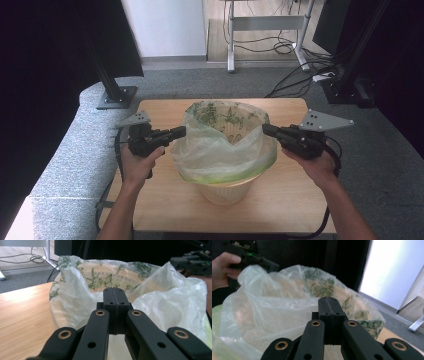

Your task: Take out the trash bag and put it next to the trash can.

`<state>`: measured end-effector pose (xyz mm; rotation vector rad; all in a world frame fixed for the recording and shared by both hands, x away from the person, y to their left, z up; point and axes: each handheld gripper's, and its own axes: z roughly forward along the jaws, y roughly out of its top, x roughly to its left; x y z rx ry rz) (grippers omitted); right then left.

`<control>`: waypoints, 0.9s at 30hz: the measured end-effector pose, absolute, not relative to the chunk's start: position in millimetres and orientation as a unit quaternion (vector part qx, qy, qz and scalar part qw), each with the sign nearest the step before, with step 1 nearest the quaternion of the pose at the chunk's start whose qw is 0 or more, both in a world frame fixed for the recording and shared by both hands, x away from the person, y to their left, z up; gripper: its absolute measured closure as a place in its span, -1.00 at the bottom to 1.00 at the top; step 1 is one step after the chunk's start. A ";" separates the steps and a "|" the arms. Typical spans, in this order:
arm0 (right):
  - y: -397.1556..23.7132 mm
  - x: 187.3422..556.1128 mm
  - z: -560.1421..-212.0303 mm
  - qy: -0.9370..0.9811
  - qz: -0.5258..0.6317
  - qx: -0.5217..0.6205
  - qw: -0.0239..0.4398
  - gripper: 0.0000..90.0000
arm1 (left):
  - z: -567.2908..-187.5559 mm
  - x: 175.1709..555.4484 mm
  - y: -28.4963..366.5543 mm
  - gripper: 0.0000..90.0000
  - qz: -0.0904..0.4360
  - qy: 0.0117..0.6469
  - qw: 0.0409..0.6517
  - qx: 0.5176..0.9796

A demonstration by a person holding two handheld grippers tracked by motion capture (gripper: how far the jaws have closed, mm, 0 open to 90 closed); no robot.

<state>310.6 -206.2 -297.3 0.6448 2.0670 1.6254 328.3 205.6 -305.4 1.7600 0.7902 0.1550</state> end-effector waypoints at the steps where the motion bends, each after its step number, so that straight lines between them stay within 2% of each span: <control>1: -205.0 312.0 -294.9 0.743 0.589 0.233 0.216 0.99 | -305.4 328.6 204.9 1.00 0.065 0.336 0.567 0.749; 9: -203.1 315.6 -294.5 0.743 0.594 0.226 0.208 0.99 | -305.8 331.2 205.9 0.98 0.065 0.340 0.565 0.749; 10: -204.3 315.3 -295.8 0.743 0.596 0.226 0.207 0.99 | -305.8 331.9 206.6 0.86 0.070 0.344 0.564 0.747; 13: -209.2 314.5 -300.5 0.742 0.598 0.229 0.200 0.98 | -305.7 336.7 207.3 0.68 0.067 0.350 0.563 0.746; 16: -210.8 314.8 -302.9 0.742 0.599 0.231 0.194 0.98 | -305.5 341.5 202.7 0.34 0.088 0.368 0.549 0.746; 18: -210.1 314.7 -303.6 0.743 0.599 0.229 0.192 0.97 | -306.1 347.2 200.6 0.20 0.096 0.380 0.537 0.747; 20: -209.4 313.6 -303.5 0.745 0.598 0.226 0.192 0.97 | -308.0 353.8 200.9 0.11 0.113 0.401 0.524 0.742; 23: -209.6 311.6 -303.4 0.745 0.598 0.221 0.194 0.96 | -313.1 363.7 204.2 -0.01 0.102 0.419 0.512 0.743; 27: -211.6 311.2 -304.3 0.744 0.603 0.216 0.189 0.94 | -320.0 370.0 204.3 0.02 0.076 0.418 0.510 0.748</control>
